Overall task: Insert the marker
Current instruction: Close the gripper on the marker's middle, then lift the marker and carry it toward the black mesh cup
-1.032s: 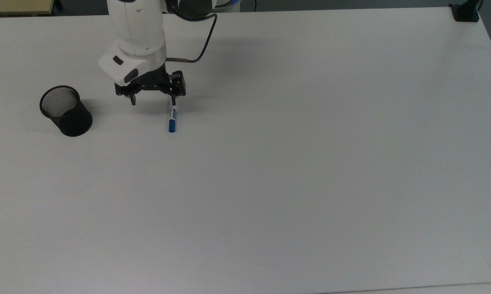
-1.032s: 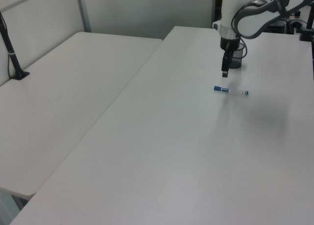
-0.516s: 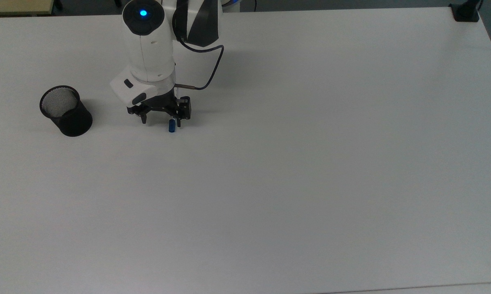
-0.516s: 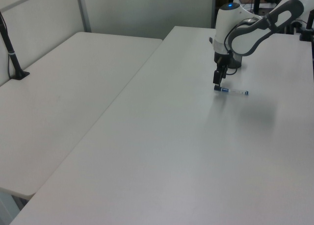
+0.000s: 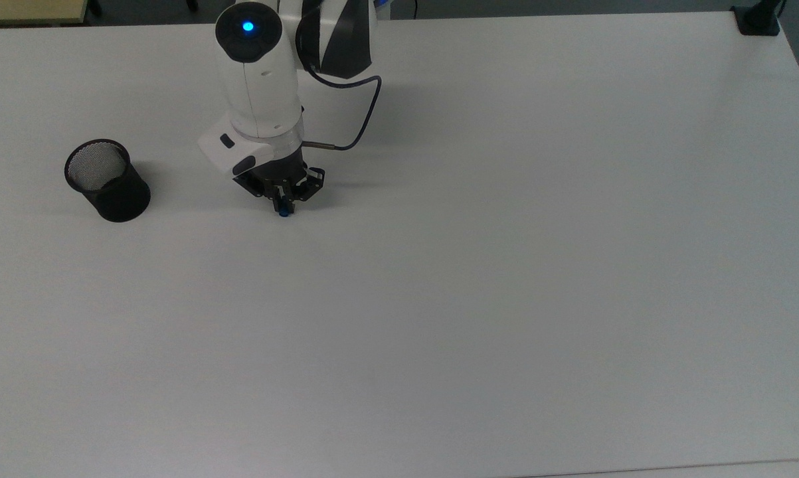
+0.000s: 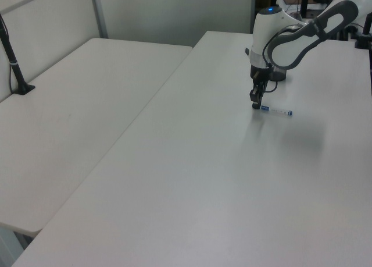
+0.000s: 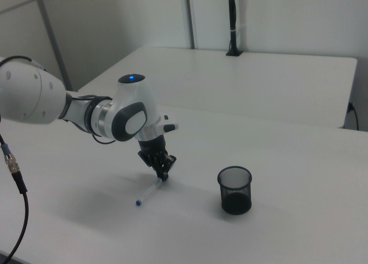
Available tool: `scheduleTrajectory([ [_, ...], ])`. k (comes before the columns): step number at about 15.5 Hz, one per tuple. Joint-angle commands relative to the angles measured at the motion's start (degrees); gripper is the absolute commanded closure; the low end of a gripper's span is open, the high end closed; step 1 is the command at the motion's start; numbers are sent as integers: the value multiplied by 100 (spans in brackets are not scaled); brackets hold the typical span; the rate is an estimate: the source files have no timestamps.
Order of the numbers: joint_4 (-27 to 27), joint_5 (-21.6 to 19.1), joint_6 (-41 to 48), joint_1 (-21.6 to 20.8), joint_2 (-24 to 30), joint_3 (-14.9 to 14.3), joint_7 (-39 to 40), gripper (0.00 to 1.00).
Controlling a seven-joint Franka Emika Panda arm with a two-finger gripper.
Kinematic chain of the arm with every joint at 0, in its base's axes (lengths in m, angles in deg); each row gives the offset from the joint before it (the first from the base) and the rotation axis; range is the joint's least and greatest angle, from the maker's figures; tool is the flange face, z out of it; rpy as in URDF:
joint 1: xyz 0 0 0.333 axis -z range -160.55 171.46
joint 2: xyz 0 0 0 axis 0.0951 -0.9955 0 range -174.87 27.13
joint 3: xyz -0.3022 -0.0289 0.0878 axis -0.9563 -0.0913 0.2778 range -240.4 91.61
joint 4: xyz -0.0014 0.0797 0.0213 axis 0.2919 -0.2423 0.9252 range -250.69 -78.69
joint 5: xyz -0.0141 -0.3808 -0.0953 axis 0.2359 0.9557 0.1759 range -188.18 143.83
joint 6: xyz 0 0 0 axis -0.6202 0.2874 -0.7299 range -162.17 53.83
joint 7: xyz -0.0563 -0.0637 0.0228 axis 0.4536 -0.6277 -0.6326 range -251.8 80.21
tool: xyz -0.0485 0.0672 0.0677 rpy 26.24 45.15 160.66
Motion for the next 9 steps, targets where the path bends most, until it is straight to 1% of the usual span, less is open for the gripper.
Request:
scheduleTrajectory([
  [1,1,-97,-138,12,83,8,-111,100],
  [4,10,-89,-129,99,608,-27,-102,100],
  [7,185,-89,-207,590,1215,-80,-41,100],
  [9,344,-80,-330,855,1366,-141,64,100],
])
